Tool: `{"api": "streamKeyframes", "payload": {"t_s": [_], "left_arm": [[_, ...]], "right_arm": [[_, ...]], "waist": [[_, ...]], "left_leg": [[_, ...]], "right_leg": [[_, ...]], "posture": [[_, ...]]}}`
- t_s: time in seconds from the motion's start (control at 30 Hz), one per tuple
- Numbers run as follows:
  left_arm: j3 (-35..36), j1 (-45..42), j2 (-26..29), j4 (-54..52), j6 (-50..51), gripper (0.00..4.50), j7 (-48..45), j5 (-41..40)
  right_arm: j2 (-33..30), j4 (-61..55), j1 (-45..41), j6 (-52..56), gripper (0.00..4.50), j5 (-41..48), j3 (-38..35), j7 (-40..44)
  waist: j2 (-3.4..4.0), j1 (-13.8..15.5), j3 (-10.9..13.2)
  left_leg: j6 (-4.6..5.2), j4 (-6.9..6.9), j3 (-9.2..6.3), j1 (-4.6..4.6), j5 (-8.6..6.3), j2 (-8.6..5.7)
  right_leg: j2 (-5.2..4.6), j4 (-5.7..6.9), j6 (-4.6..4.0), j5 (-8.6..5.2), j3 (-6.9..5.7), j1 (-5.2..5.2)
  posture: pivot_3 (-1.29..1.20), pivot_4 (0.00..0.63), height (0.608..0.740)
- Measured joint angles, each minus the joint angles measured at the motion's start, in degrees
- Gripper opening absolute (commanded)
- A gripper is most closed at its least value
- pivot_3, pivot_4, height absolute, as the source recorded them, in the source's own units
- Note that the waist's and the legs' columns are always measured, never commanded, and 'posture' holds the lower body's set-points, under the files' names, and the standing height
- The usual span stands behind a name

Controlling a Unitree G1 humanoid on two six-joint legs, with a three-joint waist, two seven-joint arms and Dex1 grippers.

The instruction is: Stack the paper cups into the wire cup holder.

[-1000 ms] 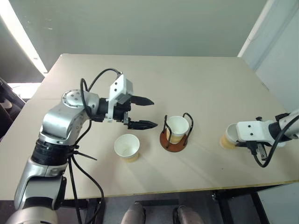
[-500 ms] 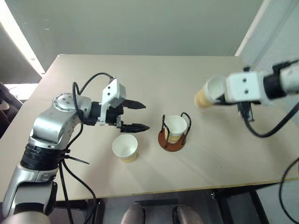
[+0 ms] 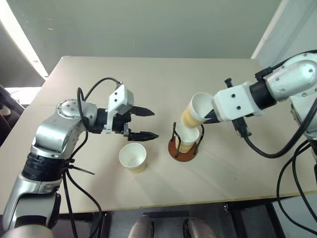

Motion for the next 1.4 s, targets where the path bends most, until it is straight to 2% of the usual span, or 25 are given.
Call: {"api": "streamKeyframes", "payload": {"t_s": [1.13, 1.23, 1.4], "left_arm": [[-0.06, 0.0, -1.11, -0.41, 0.02, 4.5, 0.97, 0.49], [-0.06, 0.0, -1.12, -0.42, 0.01, 4.5, 0.93, 0.49], [-0.06, 0.0, -1.09, -0.42, 0.01, 4.5, 0.82, 0.51]], "right_arm": [[4.65, 0.88, 2.76, -9.52, 0.04, -7.15, 6.53, 1.25], [5.67, 1.14, 2.75, -9.62, 0.6, -7.81, 6.53, 1.01], [6.53, 2.13, 2.73, -9.13, 2.31, -8.4, 6.52, 0.91]], "waist": [[0.0, -0.25, 0.0], [0.0, -0.27, 0.0], [0.0, -0.26, 0.0]], "left_leg": [[-0.01, 0.0, -0.01, 0.02, 0.04, 0.04], [-0.01, 0.0, -0.01, 0.03, 0.04, 0.05], [-0.01, 0.0, -0.01, 0.02, 0.04, 0.05]], "right_leg": [[0.01, 0.02, -0.08, 0.06, -0.03, 0.0], [0.01, 0.03, -0.1, 0.07, -0.03, 0.0], [0.01, 0.03, -0.11, 0.08, -0.03, 0.0]], "posture": [[0.0, 0.15, 0.74], [0.0, 0.15, 0.74], [0.0, 0.15, 0.74]]}}
